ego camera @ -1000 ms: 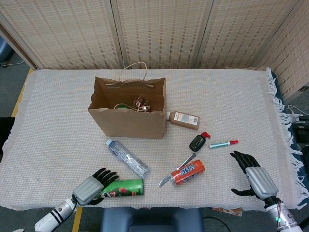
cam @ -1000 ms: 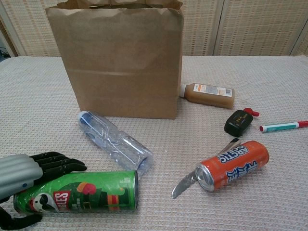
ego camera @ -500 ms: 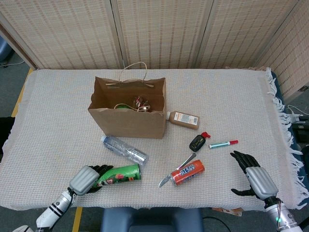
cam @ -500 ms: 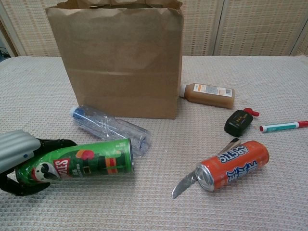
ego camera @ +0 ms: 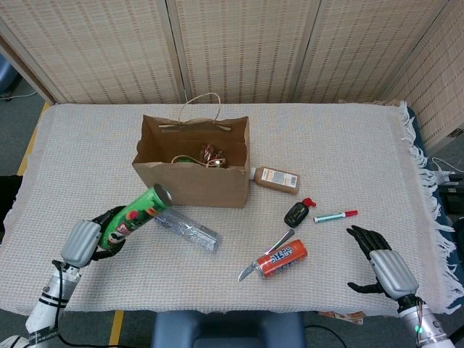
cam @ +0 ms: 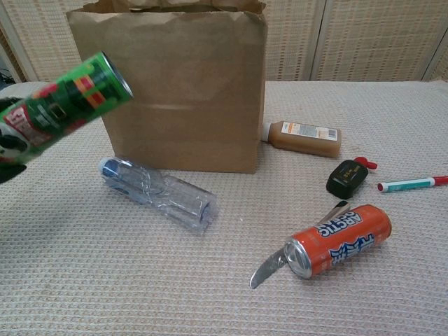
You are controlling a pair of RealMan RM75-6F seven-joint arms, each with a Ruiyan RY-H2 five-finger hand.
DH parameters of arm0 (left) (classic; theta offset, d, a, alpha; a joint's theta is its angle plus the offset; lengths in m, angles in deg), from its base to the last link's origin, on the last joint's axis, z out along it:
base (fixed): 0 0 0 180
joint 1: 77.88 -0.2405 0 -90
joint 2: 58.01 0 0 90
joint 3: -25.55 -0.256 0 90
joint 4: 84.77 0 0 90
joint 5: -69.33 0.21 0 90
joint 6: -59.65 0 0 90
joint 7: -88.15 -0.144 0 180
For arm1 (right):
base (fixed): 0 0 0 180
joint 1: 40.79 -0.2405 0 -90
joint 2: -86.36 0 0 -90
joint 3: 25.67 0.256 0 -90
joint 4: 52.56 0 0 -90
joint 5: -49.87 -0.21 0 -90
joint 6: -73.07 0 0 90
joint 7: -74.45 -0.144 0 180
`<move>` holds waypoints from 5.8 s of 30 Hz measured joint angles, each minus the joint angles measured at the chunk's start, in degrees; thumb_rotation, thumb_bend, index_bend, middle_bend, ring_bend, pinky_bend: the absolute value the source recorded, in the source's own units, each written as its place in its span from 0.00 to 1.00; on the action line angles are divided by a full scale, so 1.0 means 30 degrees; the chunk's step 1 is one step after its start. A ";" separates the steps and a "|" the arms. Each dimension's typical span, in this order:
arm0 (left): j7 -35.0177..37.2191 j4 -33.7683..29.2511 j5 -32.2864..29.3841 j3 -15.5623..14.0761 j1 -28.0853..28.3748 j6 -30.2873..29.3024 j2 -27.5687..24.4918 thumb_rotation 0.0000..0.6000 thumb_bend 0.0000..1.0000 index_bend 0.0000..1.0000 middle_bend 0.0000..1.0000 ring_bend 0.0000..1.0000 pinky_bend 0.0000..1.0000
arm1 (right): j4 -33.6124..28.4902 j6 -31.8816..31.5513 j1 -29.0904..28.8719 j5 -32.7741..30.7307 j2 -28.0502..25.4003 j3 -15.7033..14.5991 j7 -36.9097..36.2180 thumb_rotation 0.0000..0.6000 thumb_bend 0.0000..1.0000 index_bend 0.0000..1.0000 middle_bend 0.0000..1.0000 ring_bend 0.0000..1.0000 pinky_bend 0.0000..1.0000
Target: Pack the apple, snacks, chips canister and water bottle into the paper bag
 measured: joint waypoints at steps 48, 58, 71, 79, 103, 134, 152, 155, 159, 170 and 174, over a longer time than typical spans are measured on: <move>-1.7072 0.0286 -0.0938 0.4508 1.0413 0.6158 -0.2645 1.00 0.46 0.01 0.00 0.05 0.12 | -0.0209 0.0356 -0.0182 -0.0045 -0.0258 -0.0030 -0.0353 1.00 0.00 0.00 0.00 0.00 0.00; -1.7250 -0.0502 -0.1589 0.4627 1.0376 0.5407 -0.2574 1.00 0.46 0.01 0.00 0.02 0.11 | -0.0163 0.0279 -0.0156 0.0011 -0.0223 -0.0037 -0.0325 1.00 0.00 0.00 0.00 0.00 0.00; -1.8396 -0.0317 -0.3255 0.5492 1.1018 0.4962 -0.1858 1.00 0.47 0.02 0.00 0.02 0.11 | -0.0171 0.0322 -0.0169 -0.0040 -0.0198 -0.0041 -0.0168 1.00 0.00 0.00 0.00 0.00 0.00; -2.0414 0.0671 -0.4434 0.5762 1.1874 0.5088 -0.0662 1.00 0.47 0.01 0.00 0.02 0.11 | -0.0168 0.0318 -0.0187 0.0006 -0.0261 -0.0034 -0.0300 1.00 0.00 0.00 0.00 0.00 0.00; -2.1279 0.4908 -0.0087 0.2641 1.2442 0.3677 -0.0237 1.00 0.47 0.00 0.00 0.00 0.06 | -0.0173 0.0288 -0.0175 -0.0070 -0.0193 -0.0011 -0.0130 1.00 0.00 0.00 0.00 0.00 0.00; -2.1593 0.3034 -0.1158 0.3209 1.2273 0.3960 0.0353 1.00 0.42 0.10 0.00 0.00 0.00 | -0.0219 0.0430 -0.0207 -0.0137 -0.0287 -0.0055 -0.0015 1.00 0.00 0.00 0.00 0.00 0.00; -2.1708 0.2911 -0.1035 0.3594 1.2254 0.3282 0.0637 1.00 0.42 0.00 0.00 0.00 0.00 | -0.0254 0.0407 -0.0199 -0.0079 -0.0342 -0.0070 -0.0074 1.00 0.00 0.00 0.00 0.00 0.00; -2.1780 0.3243 -0.0444 0.3628 1.2440 0.2973 0.0597 1.00 0.42 0.00 0.00 0.00 0.00 | -0.0247 0.0397 -0.0196 -0.0088 -0.0336 -0.0061 -0.0118 1.00 0.00 0.00 0.00 0.00 0.00; -2.1989 0.3860 0.1030 0.3024 1.2783 0.3033 0.0490 1.00 0.42 0.00 0.00 0.00 0.00 | -0.0236 0.0484 -0.0221 -0.0120 -0.0320 -0.0073 -0.0050 1.00 0.00 0.00 0.00 0.00 0.00; -2.2239 0.5354 0.4655 0.1199 1.4933 0.5096 0.0058 1.00 0.41 0.00 0.00 0.00 0.00 | -0.0249 0.0473 -0.0209 -0.0314 -0.0298 0.0006 -0.0013 1.00 0.00 0.00 0.00 0.00 0.00; -2.2398 0.5631 0.4084 0.1630 1.4870 0.4967 0.0566 1.00 0.41 0.00 0.00 0.00 0.00 | -0.0262 0.0403 -0.0183 -0.0303 -0.0367 0.0016 -0.0152 1.00 0.00 0.00 0.00 0.00 0.00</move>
